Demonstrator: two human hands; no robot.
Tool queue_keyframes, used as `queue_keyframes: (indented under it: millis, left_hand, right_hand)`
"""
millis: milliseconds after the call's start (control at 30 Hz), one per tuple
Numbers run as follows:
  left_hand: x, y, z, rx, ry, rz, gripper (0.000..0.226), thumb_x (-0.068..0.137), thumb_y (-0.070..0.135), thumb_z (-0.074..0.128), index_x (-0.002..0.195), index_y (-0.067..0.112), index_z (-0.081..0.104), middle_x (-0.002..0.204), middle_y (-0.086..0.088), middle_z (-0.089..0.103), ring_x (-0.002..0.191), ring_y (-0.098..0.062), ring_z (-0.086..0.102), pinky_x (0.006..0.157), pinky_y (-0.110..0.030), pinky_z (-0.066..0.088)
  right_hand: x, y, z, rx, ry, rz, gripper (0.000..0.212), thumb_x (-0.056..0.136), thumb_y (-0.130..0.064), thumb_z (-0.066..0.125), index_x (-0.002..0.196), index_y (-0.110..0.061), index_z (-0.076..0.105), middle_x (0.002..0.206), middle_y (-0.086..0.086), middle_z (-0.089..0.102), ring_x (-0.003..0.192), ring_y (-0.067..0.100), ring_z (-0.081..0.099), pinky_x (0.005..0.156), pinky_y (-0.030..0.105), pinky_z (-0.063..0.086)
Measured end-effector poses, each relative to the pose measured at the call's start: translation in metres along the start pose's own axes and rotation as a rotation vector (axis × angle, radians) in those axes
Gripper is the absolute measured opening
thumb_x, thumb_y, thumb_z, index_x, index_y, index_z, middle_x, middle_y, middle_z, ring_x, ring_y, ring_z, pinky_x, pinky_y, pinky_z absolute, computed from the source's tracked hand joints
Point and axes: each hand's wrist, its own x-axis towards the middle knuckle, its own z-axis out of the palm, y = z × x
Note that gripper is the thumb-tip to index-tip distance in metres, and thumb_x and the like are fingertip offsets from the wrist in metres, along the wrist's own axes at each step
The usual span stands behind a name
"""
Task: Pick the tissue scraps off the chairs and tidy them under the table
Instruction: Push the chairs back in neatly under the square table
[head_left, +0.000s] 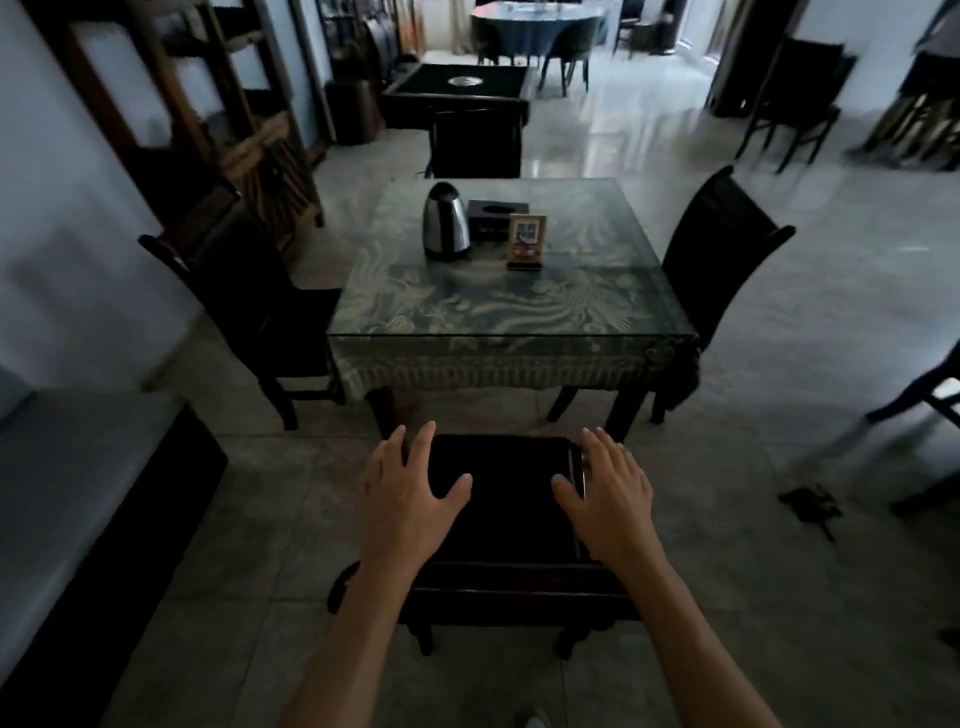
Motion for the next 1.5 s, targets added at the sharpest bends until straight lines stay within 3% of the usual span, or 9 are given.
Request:
queue_keyframes:
  millis: [133,233,367,467,700,1033,1267,1367,1500]
  left_hand:
    - [-0.021,-0.025,0.014,-0.084,0.070,-0.120,0.076,0.084,0.063,0.055,0.147,0.028,0.033,0.154,-0.008,0.035,0.141,-0.029,0.032,0.111,-0.052,0.034]
    - [-0.047,-0.055,0.031,-0.270,0.175,-0.474,0.082,0.080,0.058,0.065,0.145,0.016,0.038,0.148,-0.017,0.042,0.133,-0.037,0.041,0.106,-0.057,0.038]
    - [-0.085,-0.079,0.056,-0.879,0.255,-1.052,0.088,0.078,0.041,0.079,0.147,0.014,0.033,0.148,-0.015,0.043,0.129,-0.032,0.049,0.103,-0.049,0.046]
    - [-0.098,-0.074,0.069,-1.403,0.168,-1.306,0.061,0.082,0.035,0.077,0.134,0.015,0.052,0.130,-0.013,0.061,0.113,-0.030,0.062,0.081,-0.043,0.055]
    - [-0.083,-0.032,0.083,-1.742,-0.027,-1.295,0.052,0.088,0.036,0.069,0.134,0.018,0.054,0.125,-0.013,0.063,0.112,-0.034,0.061,0.087,-0.051,0.053]
    - [-0.084,-0.031,0.097,-1.670,-0.016,-1.364,0.043,0.091,0.022,0.066,0.133,0.019,0.055,0.120,-0.011,0.064,0.110,-0.032,0.061,0.089,-0.047,0.051]
    - [-0.094,-0.031,0.097,-1.593,-0.058,-1.180,0.029,0.094,0.022,0.061,0.121,0.013,0.059,0.117,-0.012,0.064,0.098,-0.022,0.067,0.083,-0.036,0.054]
    - [-0.107,-0.027,0.098,-1.559,-0.150,-0.957,0.023,0.094,0.030,0.061,0.111,0.015,0.061,0.112,-0.009,0.066,0.094,-0.014,0.071,0.079,-0.029,0.055]
    - [-0.090,-0.022,0.104,-1.558,-0.134,-1.152,0.022,0.090,0.027,0.066,0.109,0.016,0.063,0.109,-0.008,0.067,0.095,-0.020,0.070,0.078,-0.036,0.055]
  right_hand:
    - [-0.024,0.030,0.003,0.048,0.111,0.197,0.068,0.090,-0.046,0.058,0.148,-0.020,0.034,0.161,0.009,0.024,0.147,0.031,0.021,0.116,0.052,0.024]
    - [-0.054,0.056,0.012,0.216,0.305,0.529,0.069,0.087,-0.039,0.065,0.145,-0.014,0.038,0.158,0.018,0.025,0.144,0.037,0.025,0.113,0.053,0.030]
    - [-0.091,0.083,0.033,0.775,0.392,0.881,0.084,0.085,-0.040,0.071,0.149,-0.011,0.026,0.153,0.016,0.035,0.138,0.034,0.039,0.111,0.050,0.037]
    - [-0.104,0.077,0.054,1.378,0.273,1.105,0.060,0.085,-0.039,0.072,0.132,-0.011,0.048,0.129,0.019,0.057,0.111,0.040,0.059,0.084,0.059,0.053]
    - [-0.085,0.034,0.078,1.943,-0.014,1.156,0.058,0.093,-0.044,0.057,0.139,-0.010,0.047,0.134,0.024,0.055,0.114,0.043,0.056,0.077,0.059,0.049]
    - [-0.080,0.013,0.099,1.860,0.096,1.248,0.036,0.094,-0.013,0.058,0.128,-0.003,0.052,0.105,0.019,0.066,0.094,0.035,0.064,0.068,0.045,0.051]
    - [-0.073,0.023,0.106,1.804,0.148,1.276,0.045,0.092,-0.007,0.056,0.135,0.002,0.049,0.127,0.023,0.056,0.111,0.038,0.056,0.102,0.051,0.044]
    - [-0.066,0.031,0.096,1.822,0.174,1.258,0.037,0.093,-0.007,0.054,0.129,0.002,0.051,0.123,0.024,0.057,0.103,0.037,0.059,0.086,0.049,0.051]
    - [-0.060,0.032,0.096,1.824,0.166,1.241,0.021,0.093,-0.007,0.055,0.113,-0.001,0.057,0.103,0.020,0.063,0.091,0.034,0.062,0.076,0.047,0.052]
